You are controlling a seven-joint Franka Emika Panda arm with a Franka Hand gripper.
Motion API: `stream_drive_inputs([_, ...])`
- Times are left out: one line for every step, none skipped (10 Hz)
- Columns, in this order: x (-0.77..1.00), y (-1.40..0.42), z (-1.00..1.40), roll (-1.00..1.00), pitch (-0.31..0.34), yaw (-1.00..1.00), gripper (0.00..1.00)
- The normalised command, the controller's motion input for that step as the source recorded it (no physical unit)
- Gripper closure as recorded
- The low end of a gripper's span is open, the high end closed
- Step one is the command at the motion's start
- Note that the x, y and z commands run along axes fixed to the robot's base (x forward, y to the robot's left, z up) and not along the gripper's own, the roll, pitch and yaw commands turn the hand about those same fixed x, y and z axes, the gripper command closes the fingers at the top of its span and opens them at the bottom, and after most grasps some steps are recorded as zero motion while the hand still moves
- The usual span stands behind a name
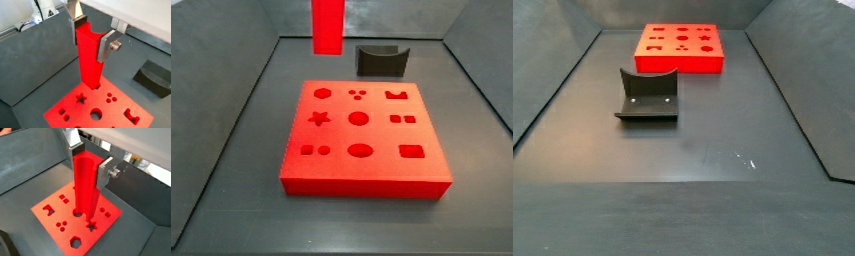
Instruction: Insert the arch object.
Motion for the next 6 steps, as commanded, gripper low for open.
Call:
stream_drive_inputs([0.00,0.00,-0.05,0.00,0.000,0.00,1.00])
stream_drive_inputs([0.00,0.00,-0.08,0.00,0.000,0.00,1.00])
stream_drive_inputs([0.30,0.00,-0.21,0.00,0.000,0.00,1.00])
stream_drive_inputs([0.71,0.01,-0.22,-0.01,0.004,0.00,1.00])
stream_drive_inputs([1.00,0.04,-0.27,-0.01,0.023,0.00,1.00])
stream_drive_inputs([1.00,0.00,-0.31,0.00,0.000,0.00,1.00])
